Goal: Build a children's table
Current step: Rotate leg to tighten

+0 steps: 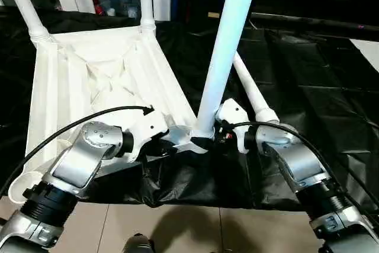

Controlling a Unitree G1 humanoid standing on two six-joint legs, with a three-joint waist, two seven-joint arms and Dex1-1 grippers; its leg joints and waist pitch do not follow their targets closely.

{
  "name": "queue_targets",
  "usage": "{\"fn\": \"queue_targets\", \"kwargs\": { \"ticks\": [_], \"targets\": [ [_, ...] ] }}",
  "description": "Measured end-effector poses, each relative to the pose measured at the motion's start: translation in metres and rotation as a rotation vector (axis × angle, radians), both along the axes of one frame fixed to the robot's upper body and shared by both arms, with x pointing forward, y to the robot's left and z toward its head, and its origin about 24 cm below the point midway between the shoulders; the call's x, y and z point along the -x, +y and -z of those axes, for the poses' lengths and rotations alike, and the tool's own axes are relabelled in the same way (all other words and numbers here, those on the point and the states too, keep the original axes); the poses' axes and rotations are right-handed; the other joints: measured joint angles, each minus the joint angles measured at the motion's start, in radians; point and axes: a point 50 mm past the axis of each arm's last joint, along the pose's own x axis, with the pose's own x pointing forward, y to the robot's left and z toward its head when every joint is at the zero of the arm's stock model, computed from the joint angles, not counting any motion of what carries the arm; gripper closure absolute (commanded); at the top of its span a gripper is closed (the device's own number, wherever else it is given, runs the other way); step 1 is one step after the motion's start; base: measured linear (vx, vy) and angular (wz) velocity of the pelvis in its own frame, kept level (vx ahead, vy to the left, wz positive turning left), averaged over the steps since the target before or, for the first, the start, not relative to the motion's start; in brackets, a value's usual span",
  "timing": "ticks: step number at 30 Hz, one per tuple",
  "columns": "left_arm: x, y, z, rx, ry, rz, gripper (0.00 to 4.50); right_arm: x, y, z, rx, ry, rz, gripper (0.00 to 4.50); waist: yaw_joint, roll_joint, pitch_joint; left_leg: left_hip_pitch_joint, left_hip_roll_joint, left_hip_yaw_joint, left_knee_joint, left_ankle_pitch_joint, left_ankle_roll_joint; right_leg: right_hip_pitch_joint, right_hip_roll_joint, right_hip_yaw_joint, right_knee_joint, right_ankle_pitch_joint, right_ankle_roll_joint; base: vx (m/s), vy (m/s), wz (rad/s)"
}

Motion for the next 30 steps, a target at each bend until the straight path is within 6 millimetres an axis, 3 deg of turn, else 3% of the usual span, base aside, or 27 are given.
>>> {"fn": "queue_targets", "kwargs": {
  "ticks": [4, 6, 9, 12, 18, 24, 28, 30],
  "targets": [
    [-0.012, -0.015, 0.007, 0.029, -0.039, -0.121, 4.50, -0.010, 0.002, 0.010, -0.067, 0.026, 0.209, 1.71, -0.002, 0.000, -0.008, 0.001, 0.000, 0.000, 0.001, 0.000, 0.000, 0.001, 0.000, 0.001, 0.000, 0.004, -0.001, 0.000, 0.000, 0.00],
    [-0.024, -0.030, 0.011, 0.044, -0.060, -0.247, 4.50, -0.024, 0.014, 0.013, -0.109, 0.043, 0.412, 1.71, -0.014, 0.002, -0.009, 0.003, 0.000, 0.000, 0.002, 0.000, 0.000, 0.000, 0.000, 0.005, 0.000, 0.011, -0.001, -0.031, 0.004, -0.05],
    [-0.030, -0.044, 0.013, 0.039, -0.079, -0.323, 4.50, -0.034, 0.027, 0.015, -0.122, 0.046, 0.571, 1.71, -0.030, 0.003, -0.010, 0.007, 0.000, 0.001, 0.002, 0.000, -0.001, -0.001, 0.000, 0.007, -0.001, 0.015, 0.000, 0.000, 0.000, 0.00],
    [-0.033, -0.047, 0.014, 0.030, -0.095, -0.349, 4.50, -0.038, 0.033, 0.015, -0.127, 0.039, 0.626, 1.71, -0.030, 0.003, -0.010, 0.007, 0.000, 0.000, 0.001, 0.000, -0.001, -0.003, 0.000, 0.007, -0.001, 0.016, 0.001, 0.000, 0.000, 0.00],
    [-0.036, -0.048, 0.015, 0.021, -0.114, -0.340, 4.50, -0.041, 0.034, 0.016, -0.157, 0.045, 0.641, 1.01, -0.029, 0.005, -0.012, 0.007, 0.000, 0.001, 0.001, 0.000, -0.001, -0.003, 0.000, 0.009, -0.001, 0.018, 0.001, 0.000, 0.000, 0.00],
    [-0.033, -0.038, 0.013, 0.025, -0.101, -0.267, 4.50, -0.041, 0.034, 0.014, -0.136, 0.025, 0.549, 0.87, -0.027, 0.007, -0.012, 0.006, 0.000, 0.002, 0.000, 0.000, -0.001, -0.006, 0.001, 0.009, -0.001, 0.019, 0.002, 0.000, 0.000, 0.00],
    [-0.028, -0.031, 0.011, 0.042, -0.079, -0.206, 4.50, -0.038, 0.024, 0.013, -0.127, -0.002, 0.458, 0.87, -0.020, 0.010, -0.012, 0.004, 0.000, 0.004, 0.001, 0.000, -0.001, -0.006, 0.000, 0.010, -0.003, 0.018, 0.002, 0.000, 0.000, 0.00],
    [-0.024, -0.027, 0.011, 0.050, -0.058, -0.163, 4.50, -0.031, 0.011, 0.011, -0.085, -0.033, 0.332, 0.87, -0.011, 0.012, -0.012, 0.003, 0.000, 0.005, 0.002, 0.000, 0.000, -0.006, 0.000, 0.010, -0.004, 0.018, 0.002, 0.000, 0.000, 0.00]
  ]
}}
